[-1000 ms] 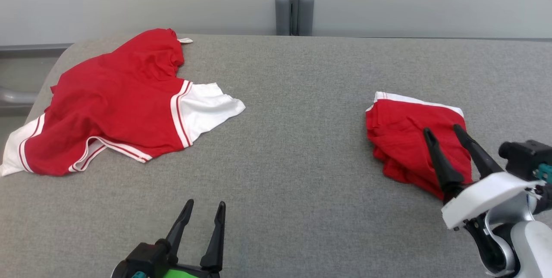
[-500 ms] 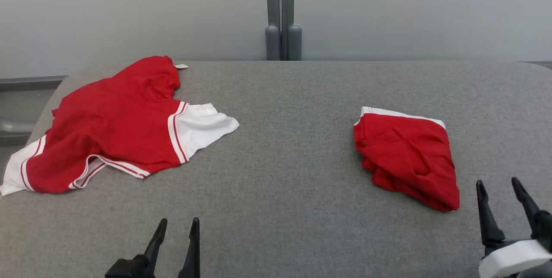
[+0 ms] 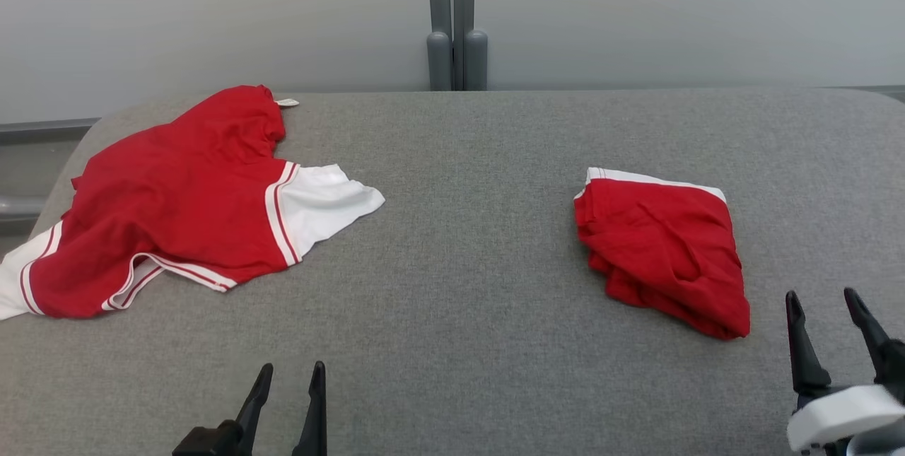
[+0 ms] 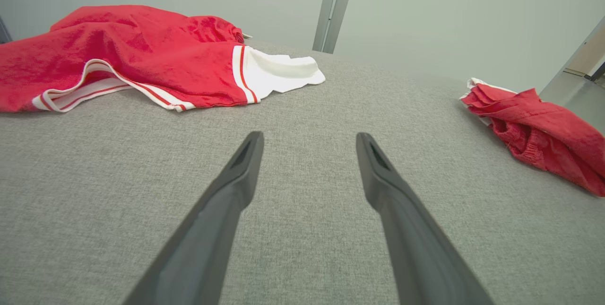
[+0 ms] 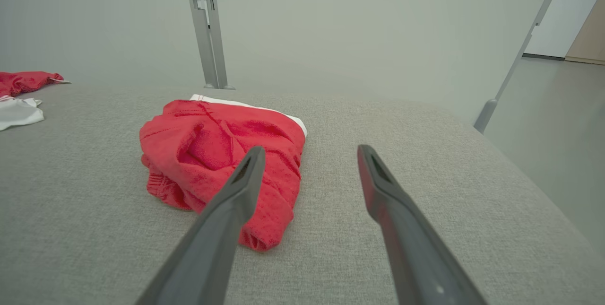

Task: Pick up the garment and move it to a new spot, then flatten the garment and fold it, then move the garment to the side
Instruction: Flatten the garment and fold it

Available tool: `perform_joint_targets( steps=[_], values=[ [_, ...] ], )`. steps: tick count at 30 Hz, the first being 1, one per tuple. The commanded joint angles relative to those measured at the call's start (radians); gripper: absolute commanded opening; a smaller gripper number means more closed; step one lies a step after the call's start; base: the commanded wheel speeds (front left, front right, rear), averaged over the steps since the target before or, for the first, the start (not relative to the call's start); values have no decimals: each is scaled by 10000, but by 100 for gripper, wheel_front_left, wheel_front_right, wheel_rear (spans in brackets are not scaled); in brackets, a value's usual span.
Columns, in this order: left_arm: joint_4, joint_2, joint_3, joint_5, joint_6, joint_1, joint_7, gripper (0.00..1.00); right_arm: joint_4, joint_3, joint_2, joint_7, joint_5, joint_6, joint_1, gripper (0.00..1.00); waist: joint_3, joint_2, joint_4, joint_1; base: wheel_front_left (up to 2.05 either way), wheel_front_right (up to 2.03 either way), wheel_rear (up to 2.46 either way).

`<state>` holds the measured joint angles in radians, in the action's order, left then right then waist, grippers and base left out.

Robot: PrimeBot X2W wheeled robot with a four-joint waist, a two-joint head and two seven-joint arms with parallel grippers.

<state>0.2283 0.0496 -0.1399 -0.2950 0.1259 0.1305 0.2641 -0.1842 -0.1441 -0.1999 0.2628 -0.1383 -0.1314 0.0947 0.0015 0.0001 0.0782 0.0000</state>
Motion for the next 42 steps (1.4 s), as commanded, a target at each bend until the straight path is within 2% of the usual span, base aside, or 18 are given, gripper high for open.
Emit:
perform_joint_targets(
  steps=[1,5,6,7,8,9,12,17,23,30,34,42],
  values=[
    [-12,21,-56,43,16,-156,3,100,-58,62,-224,26,5,14,-459,100,319,-1,-14,0,0,0,0],
    [72,21,-165,75,33,-568,3,100,-1068,506,-833,26,231,14,-1881,100,996,-1,55,0,0,0,0],
    [85,23,-170,84,39,-706,3,100,-1499,680,-959,26,261,14,-2374,49,1157,-1,88,0,0,0,0],
    [124,22,-177,78,44,-783,3,100,-1861,888,-1049,-81,229,14,-2745,35,1275,-1,114,0,0,0,0],
    [170,21,-200,56,49,-862,3,100,-2287,1196,-1209,-212,243,14,-3191,9,1392,-1,154,0,0,0,0],
    [204,22,-231,40,51,-925,3,100,-2629,1443,-1358,-356,281,16,-3546,0,1467,-1,195,0,0,0,0],
    [300,21,-357,-5,53,-1166,3,100,-3651,2143,-1612,-797,135,16,-4599,0,1684,-1,366,0,0,0,0],
    [373,24,-475,-125,58,-1324,3,100,-4875,2887,-1910,-1116,-160,14,-5510,0,1789,-1,685,0,0,0,0],
    [370,22,-399,-167,61,-1288,3,100,-5576,3761,-2255,-1164,-780,14,-5802,0,1792,-1,871,0,0,0,0],
    [334,22,-316,-186,62,-1248,3,100,-5300,5282,-2871,-1392,-2222,14,-5632,0,1807,-1,817,0,0,0,0],
    [301,22,-307,-234,62,-1284,3,100,-4695,6423,-3422,-1666,-3440,14,-5457,0,1791,-1,723,0,0,0,0],
    [304,22,-336,-224,63,-1346,3,100,-3938,7725,-3930,-1511,-4832,14,-5592,0,1805,-1,668,0,0,0,0]
  ],
)
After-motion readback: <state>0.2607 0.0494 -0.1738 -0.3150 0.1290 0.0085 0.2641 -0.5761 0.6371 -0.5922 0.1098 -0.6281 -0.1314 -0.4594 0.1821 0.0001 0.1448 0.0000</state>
